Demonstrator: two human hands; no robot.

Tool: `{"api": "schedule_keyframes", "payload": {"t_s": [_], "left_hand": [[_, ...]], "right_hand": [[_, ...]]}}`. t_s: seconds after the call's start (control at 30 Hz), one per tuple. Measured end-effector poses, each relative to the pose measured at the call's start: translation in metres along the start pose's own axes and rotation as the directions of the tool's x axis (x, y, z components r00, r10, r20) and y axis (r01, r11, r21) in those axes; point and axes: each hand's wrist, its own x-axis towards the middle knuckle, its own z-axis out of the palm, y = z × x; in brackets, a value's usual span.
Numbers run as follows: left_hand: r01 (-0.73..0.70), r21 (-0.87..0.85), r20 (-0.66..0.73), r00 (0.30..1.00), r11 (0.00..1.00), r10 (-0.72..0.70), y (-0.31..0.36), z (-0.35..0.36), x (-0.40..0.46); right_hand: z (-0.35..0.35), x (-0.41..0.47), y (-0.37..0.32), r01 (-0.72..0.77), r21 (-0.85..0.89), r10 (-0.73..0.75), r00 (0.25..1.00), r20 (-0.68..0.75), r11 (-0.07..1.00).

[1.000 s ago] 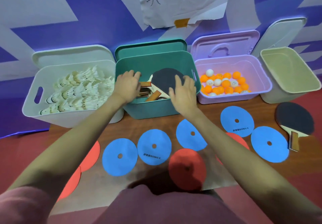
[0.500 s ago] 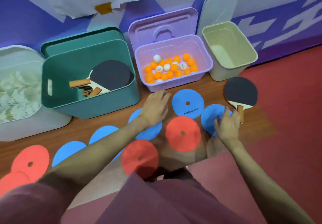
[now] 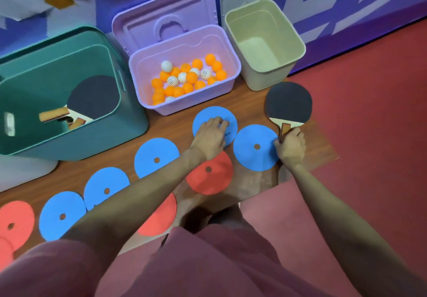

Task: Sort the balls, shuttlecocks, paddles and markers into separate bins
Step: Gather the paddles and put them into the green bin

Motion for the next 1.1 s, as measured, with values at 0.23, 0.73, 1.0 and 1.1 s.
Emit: {"api": "schedule_keyframes", "payload": {"t_s": [0.23, 0.73, 1.0, 1.1], "left_hand": [[0.161, -0.15, -0.015, 0.986, 0.976, -0.165, -0.011, -0.001, -0.005], [0.201, -0.856, -0.045, 0.889, 0.477, -0.455, -0.026, -0.04, -0.078], [-0.176, -0.977, -0.052, 0.741, -0.119, -0.67, -0.073, -0.106, -0.114], [-0.23, -0.972, -0.116, 0.661, -0.053, -0.742, -0.101, -0.13, -0.127]], "right_hand": [[-0.03, -0.009, -0.015, -0.037, 0.237, 0.01, 0.993, 0.114, 0.971], [-0.048, -0.156, -0.094, 0.52, 0.142, -0.535, 0.839, 0.097, 0.842], [-0.032, -0.202, -0.193, 0.747, 0.152, -0.752, 0.658, -0.036, 0.647], [-0.016, -0.211, -0.225, 0.753, 0.168, -0.763, 0.646, -0.002, 0.637]]}}
